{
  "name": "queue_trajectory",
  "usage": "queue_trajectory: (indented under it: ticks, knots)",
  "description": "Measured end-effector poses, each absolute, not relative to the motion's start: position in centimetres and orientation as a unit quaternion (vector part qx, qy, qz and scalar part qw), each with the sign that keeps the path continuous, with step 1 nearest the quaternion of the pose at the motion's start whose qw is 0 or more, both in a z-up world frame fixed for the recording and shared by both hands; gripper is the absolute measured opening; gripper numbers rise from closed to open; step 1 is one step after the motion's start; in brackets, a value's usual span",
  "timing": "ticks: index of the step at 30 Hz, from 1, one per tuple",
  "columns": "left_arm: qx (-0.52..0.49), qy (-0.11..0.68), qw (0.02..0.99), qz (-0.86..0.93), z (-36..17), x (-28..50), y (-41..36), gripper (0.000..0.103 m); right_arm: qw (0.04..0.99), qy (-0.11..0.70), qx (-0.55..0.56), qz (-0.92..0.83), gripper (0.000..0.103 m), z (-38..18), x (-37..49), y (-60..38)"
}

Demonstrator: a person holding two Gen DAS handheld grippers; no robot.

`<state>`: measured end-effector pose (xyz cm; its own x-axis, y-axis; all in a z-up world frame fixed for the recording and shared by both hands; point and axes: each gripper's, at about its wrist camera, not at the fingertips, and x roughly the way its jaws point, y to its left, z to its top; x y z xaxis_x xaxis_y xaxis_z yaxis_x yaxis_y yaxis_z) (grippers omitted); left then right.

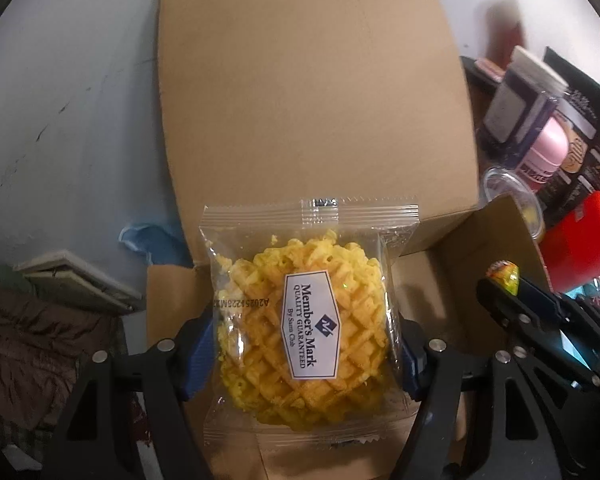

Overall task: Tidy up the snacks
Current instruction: 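Carry both snacks into the cardboard box and open both tools, then withdraw both tools from the box back over the table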

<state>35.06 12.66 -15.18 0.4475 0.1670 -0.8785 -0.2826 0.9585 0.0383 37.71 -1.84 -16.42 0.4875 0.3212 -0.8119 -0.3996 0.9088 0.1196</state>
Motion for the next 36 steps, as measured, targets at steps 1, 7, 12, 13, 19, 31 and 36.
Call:
queue_trajectory:
  ticks: [1, 7, 12, 13, 19, 31, 36]
  knots:
    - [-0.054, 0.51, 0.847, 0.138, -15.3, 35.0, 12.8, 0.073, 0.86, 0.464, -0.044, 0.208, 0.029, -16.5, 37.6, -1.8]
    - [-0.042, 0.507, 0.848, 0.149, -15.0, 34.0, 12.3, 0.077, 0.862, 0.465, -0.057, 0.193, 0.048, -15.9, 36.8, -2.4]
    - [-0.035, 0.493, 0.858, 0.142, -13.2, 33.1, 11.4, 0.094, 0.861, 0.47, -0.063, 0.185, 0.049, -14.9, 36.0, -3.0]
    - [-0.036, 0.486, 0.862, 0.141, -12.6, 32.8, 11.3, 0.097, 0.861, 0.47, -0.065, 0.182, 0.051, -14.7, 35.8, -3.0]
    - [-0.023, 0.455, 0.88, 0.135, -9.4, 31.5, 10.4, 0.097, 0.871, 0.457, -0.066, 0.167, 0.057, -12.5, 34.5, -4.3]
    - [-0.01, 0.395, 0.911, 0.117, -2.6, 27.7, 8.5, 0.097, 0.89, 0.419, -0.053, 0.17, 0.068, -6.1, 30.8, -6.6]
    - [-0.003, 0.365, 0.924, 0.114, -0.2, 25.2, 7.6, 0.097, 0.897, 0.404, -0.055, 0.17, 0.068, -3.9, 28.4, -7.9]
